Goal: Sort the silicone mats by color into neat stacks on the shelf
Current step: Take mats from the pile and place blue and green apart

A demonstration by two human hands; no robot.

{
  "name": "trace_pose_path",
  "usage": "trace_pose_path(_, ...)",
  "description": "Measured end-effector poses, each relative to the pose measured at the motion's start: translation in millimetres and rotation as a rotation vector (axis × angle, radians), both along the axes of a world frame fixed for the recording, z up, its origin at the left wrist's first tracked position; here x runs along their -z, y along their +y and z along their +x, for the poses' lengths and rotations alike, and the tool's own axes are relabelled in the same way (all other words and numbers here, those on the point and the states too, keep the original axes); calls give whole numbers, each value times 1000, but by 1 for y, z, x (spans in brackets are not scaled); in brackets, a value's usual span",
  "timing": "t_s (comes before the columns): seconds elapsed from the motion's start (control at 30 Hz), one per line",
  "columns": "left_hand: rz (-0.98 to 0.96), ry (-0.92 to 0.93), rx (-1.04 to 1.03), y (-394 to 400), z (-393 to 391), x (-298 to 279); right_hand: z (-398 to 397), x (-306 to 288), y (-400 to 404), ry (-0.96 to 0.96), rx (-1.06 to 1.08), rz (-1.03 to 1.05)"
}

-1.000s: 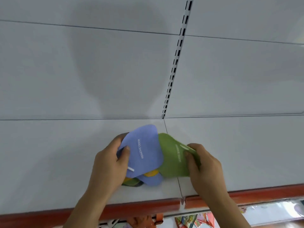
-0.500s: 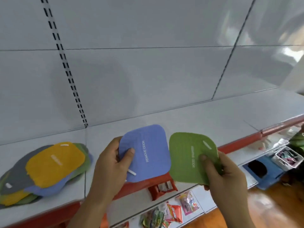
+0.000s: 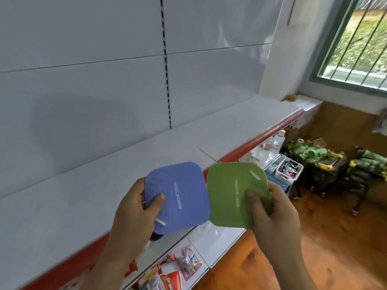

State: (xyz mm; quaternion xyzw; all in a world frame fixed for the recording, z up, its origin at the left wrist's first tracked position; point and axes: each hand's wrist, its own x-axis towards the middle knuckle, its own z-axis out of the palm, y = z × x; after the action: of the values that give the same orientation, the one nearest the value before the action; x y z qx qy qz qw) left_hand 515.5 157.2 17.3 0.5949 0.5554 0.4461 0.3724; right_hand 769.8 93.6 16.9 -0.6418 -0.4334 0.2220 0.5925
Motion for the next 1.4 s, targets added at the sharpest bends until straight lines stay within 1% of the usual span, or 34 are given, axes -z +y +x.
trace_pose_path(0.07, -10, -11, -4, 23, 27, 5, 22, 5, 18, -4, 8, -8)
trace_pose_path(0.23, -21, -84, -21, 90, 89, 18, 77, 10, 78, -92, 35, -52)
trace_pose_path(0.3, -40, -97, -11, 118, 113, 18, 100, 8, 105, -149, 63, -55)
trace_pose_path(0.4, -56, -101, 18, 159, 145, 11, 130, 0, 144, -153, 60, -36)
trace_pose_path(0.5, -47, -85, 19, 197, 167, 6, 154, -2, 182, -164, 53, -30)
trace_pose_path(0.63, -88, -95, -31, 231, 181, 6, 176, -1, 232, -162, 9, -38)
trace_pose_path(0.77, -99, -89, -154, 261, 188, 9, 192, 3, 290, -190, -99, -56)
trace_pose_path(0.87, -127, -85, -253, 281, 192, 13, 205, 5, 340, -209, -250, -48)
trace_pose_path(0.93, -134, -46, -330, 295, 194, 18, 214, 9, 380, -224, -345, -50)
trace_pose_path(1.03, -173, 5, -435, 315, 200, 25, 224, 19, 437, -235, -486, -110)
trace_pose_path(1.13, -228, 46, -493, 335, 206, 31, 225, 33, 483, -321, -592, -179)
trace_pose_path(1.3, -295, 185, -573, 359, 210, 43, 211, 52, 535, -464, -673, -280)
trace_pose_path(1.4, -332, 284, -616, 372, 211, 46, 206, 59, 549, -525, -670, -294)
